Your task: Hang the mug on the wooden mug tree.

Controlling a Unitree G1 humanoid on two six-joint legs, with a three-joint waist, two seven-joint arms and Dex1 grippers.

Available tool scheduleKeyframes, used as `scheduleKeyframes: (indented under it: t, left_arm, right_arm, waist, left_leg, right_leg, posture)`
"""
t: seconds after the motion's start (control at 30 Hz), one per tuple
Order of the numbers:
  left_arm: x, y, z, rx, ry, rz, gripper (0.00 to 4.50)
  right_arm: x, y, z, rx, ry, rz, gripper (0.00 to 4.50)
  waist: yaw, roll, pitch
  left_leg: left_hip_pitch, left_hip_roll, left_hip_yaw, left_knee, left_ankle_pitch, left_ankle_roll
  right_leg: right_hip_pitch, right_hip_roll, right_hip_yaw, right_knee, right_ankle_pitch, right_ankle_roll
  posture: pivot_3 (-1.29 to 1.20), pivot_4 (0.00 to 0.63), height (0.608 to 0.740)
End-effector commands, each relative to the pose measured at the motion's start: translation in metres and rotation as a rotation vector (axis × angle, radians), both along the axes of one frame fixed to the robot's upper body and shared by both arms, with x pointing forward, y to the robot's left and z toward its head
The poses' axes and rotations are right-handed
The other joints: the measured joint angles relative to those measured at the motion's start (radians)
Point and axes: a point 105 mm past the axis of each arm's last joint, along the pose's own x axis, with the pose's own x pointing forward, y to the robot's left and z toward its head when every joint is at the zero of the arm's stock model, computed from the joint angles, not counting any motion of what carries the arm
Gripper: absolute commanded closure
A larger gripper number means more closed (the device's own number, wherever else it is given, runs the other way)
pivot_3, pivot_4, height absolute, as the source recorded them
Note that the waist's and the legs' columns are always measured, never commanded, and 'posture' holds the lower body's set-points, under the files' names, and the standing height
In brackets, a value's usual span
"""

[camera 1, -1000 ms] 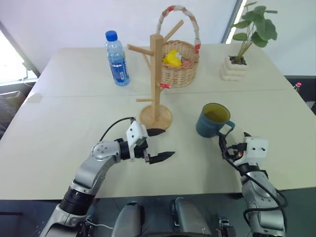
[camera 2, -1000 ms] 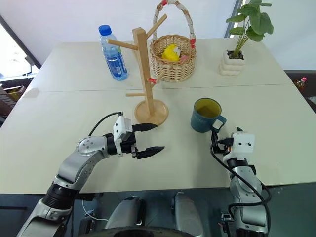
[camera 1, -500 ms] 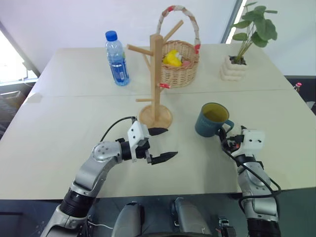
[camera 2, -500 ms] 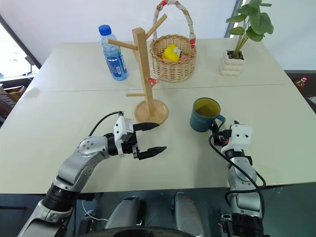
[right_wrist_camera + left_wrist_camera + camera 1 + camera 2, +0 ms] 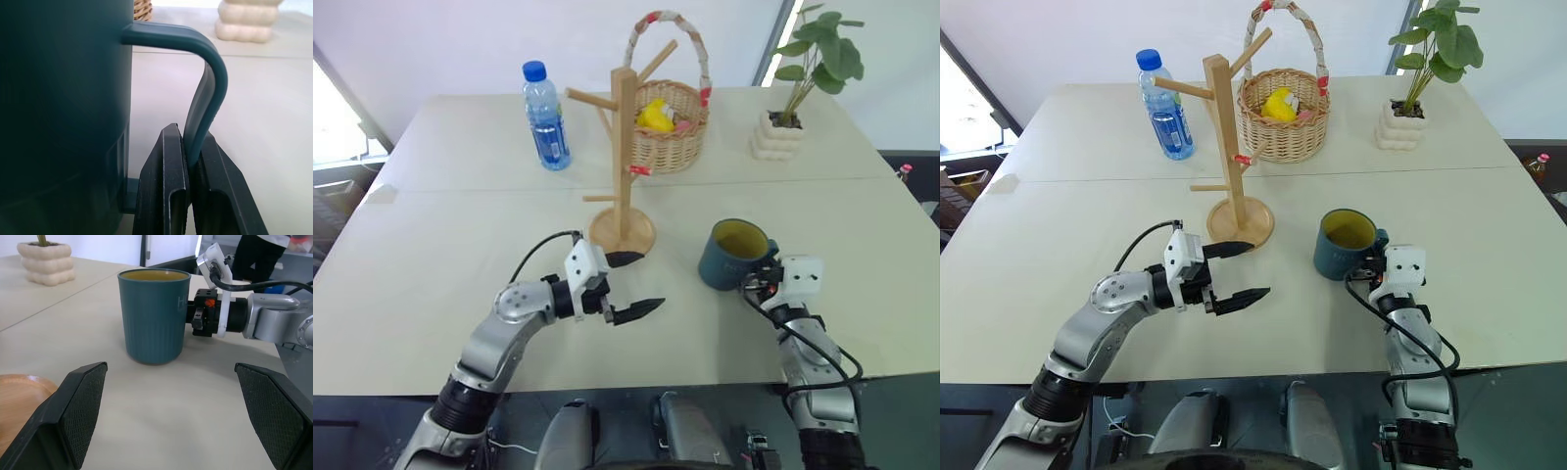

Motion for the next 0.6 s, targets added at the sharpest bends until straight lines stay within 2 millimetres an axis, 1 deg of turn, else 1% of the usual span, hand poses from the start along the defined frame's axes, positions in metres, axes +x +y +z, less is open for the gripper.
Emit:
scheduleKeyframes:
  t: [0.03, 0.13, 0.2, 0.37, 0.5, 0.6]
  left_arm:
    - [0.002, 0.007, 0.009, -0.010, -0.044, 0.018, 0.00]
    - [0.010, 0.019, 0.010, -0.012, -0.042, 0.062, 0.00]
    - [0.014, 0.027, 0.011, -0.013, -0.042, 0.086, 0.00]
    - [0.022, 0.047, 0.013, -0.004, -0.051, 0.155, 0.00]
    - [0.025, 0.057, 0.018, -0.018, -0.063, 0.197, 0.00]
    - [0.027, 0.063, 0.024, -0.043, -0.073, 0.235, 0.00]
  right_arm:
    - [-0.001, 0.019, 0.033, -0.194, -0.090, 0.137, 4.48]
    - [-0.005, 0.041, 0.054, -0.401, -0.127, 0.319, 4.48]
    - [-0.007, 0.052, 0.066, -0.467, -0.149, 0.402, 4.48]
    - [-0.006, 0.076, 0.101, -0.579, -0.220, 0.532, 4.48]
    - [-0.003, 0.088, 0.118, -0.613, -0.250, 0.591, 4.48]
    - [0.001, 0.093, 0.135, -0.646, -0.273, 0.617, 4.48]
  waist:
    - [0.000, 0.000, 0.000]
    - [-0.002, 0.000, 0.000]
    - [-0.003, 0.000, 0.000]
    - [-0.001, -0.001, 0.001]
    - [0.003, -0.001, 0.001]
    - [0.003, -0.002, 0.001]
  left_leg:
    - [0.000, 0.000, 0.000, 0.000, 0.000, 0.000]
    - [0.000, 0.000, 0.000, 0.000, 0.000, 0.000]
    - [0.000, 0.000, 0.000, 0.000, 0.000, 0.000]
    - [0.000, 0.000, -0.001, 0.001, 0.000, 0.000]
    - [0.000, 0.000, -0.001, 0.001, 0.000, 0.000]
    - [-0.001, 0.000, -0.001, 0.001, 0.000, 0.000]
  right_leg:
    - [0.000, 0.000, 0.000, 0.000, 0.000, 0.000]
    - [0.000, 0.000, 0.000, 0.000, 0.000, 0.000]
    - [0.000, 0.001, 0.000, 0.000, 0.000, 0.000]
    - [0.000, 0.001, -0.001, 0.000, 0.000, 0.000]
    - [0.000, 0.000, -0.001, 0.000, 0.000, 0.000]
    - [0.000, -0.001, -0.001, -0.001, 0.000, 0.000]
  posture:
    - [0.00, 0.150, 0.740]
    - [0.00, 0.150, 0.740]
    - [0.00, 0.150, 0.740]
    - [0.00, 0.150, 0.740]
    - [0.00, 0.150, 0.740]
    - [0.00, 0.150, 0.740]
